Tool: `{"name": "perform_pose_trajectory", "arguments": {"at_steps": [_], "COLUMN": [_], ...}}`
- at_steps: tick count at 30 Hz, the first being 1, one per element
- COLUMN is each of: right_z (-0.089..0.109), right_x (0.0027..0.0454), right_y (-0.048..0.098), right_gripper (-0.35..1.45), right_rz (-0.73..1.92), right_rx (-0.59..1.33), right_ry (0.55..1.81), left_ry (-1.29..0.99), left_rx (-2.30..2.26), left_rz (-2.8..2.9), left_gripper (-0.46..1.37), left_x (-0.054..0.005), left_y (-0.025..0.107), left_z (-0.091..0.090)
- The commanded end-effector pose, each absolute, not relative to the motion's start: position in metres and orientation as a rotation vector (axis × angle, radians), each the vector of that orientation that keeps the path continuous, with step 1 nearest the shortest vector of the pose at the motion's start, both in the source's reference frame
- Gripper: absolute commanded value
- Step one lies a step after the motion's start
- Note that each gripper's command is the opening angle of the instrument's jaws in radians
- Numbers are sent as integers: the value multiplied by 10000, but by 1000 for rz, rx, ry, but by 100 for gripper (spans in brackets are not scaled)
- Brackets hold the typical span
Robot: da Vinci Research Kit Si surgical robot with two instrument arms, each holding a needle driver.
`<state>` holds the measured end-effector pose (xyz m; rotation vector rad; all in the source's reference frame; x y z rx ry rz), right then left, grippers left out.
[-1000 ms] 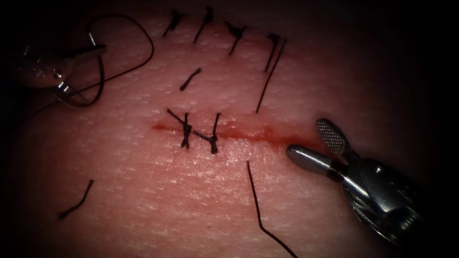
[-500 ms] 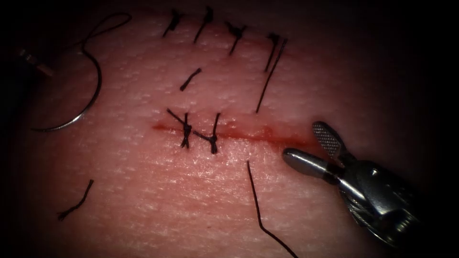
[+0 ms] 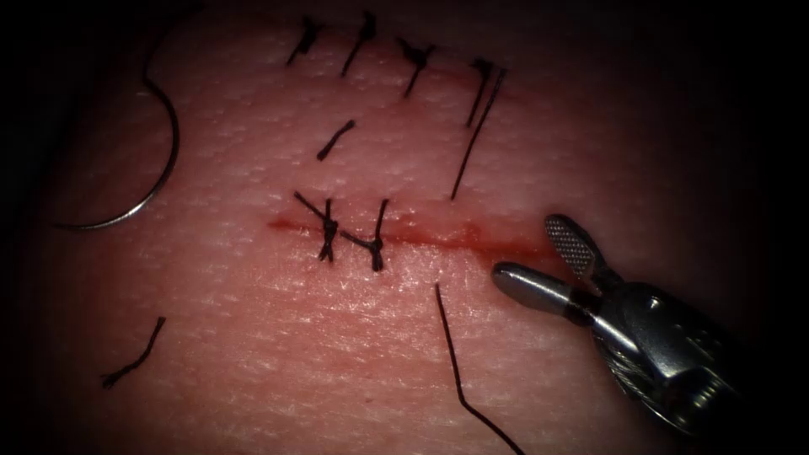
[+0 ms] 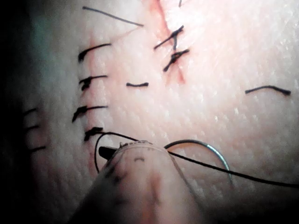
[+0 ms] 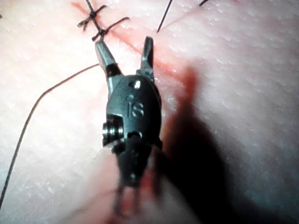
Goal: Wound Closure
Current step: Set the needle down from the left gripper.
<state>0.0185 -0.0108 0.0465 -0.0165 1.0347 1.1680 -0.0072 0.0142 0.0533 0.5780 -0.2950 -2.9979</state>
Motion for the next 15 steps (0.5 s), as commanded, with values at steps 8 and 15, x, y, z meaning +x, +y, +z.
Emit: {"name": "perform_pose_trajectory", "arguments": {"at_steps": [8,15], "right_z": [466,466], "right_x": [186,187], "right_y": [-109,-110], "right_gripper": [120,121], "right_rz": [1150,1147], "right_rx": [-21,-19], "right_ry": [1029,1031], "left_ry": [-317,-208], "left_rx": [650,1094], "left_rz": [-3022,-2941], "left_gripper": [72,68], "left_x": [-93,-136], "left_y": [130,94], "left_z": [510,495]}}
